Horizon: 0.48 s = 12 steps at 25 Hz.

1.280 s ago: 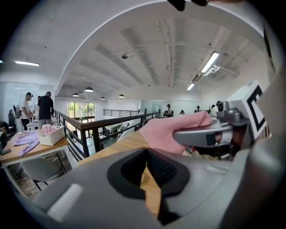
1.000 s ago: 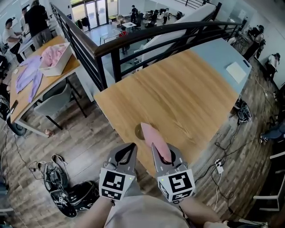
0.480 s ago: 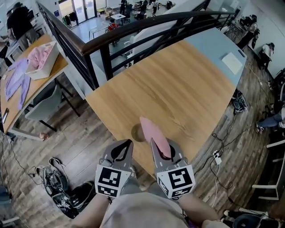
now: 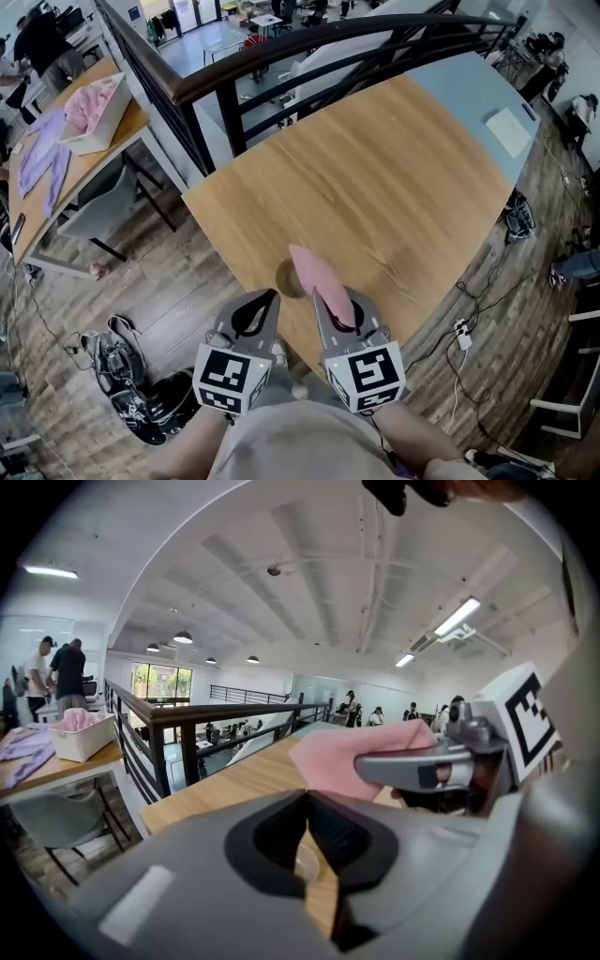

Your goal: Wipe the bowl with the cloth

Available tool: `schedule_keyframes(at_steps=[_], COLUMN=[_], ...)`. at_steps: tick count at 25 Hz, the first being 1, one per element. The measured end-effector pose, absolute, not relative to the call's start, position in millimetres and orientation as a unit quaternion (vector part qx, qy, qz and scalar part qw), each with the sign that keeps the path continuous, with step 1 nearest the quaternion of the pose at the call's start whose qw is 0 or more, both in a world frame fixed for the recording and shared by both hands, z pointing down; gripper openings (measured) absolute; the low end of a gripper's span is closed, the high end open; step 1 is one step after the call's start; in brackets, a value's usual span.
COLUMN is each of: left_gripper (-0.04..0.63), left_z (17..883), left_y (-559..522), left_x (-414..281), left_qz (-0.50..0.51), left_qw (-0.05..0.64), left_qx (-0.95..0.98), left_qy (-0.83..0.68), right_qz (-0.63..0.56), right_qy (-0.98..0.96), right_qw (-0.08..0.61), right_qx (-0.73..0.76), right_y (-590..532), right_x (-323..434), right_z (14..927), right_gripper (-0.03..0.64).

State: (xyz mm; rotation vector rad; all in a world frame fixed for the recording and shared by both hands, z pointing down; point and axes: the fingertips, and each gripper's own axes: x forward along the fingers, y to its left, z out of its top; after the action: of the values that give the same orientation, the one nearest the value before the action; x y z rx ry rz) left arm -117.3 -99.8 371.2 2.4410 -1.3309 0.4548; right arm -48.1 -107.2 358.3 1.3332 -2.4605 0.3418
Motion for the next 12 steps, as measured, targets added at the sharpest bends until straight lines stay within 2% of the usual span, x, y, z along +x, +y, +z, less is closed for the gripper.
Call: schedule_keyframes(at_steps=[5, 7, 12], left_gripper=[0.003, 0.041, 0.073], left_z=[393.5, 407.4, 434.1], left_y=[-114.4, -119.7, -137.9], left_x=[-116.2, -116.5, -122.4], left_qz=[0.179, 0.186, 0.192], left_qw=[0.174, 0.191, 0.224], left_qx=[0.839, 0.832, 0.818], left_qy=[-0.483, -0.486, -0.495], right_qz=[0.136, 0.148, 0.168], right_qy=[-0.867, -0.871, -0.870], right_qw=[0.173, 0.176, 0.190], right_qx=[0.447, 0.435, 0.422], right_y=[-117.5, -120.9, -135.7], right_x=[-49.0, -53.0, -59.4], right_z=[382.5, 393.4, 422.5], right_gripper=[0.015, 0.015, 0.015])
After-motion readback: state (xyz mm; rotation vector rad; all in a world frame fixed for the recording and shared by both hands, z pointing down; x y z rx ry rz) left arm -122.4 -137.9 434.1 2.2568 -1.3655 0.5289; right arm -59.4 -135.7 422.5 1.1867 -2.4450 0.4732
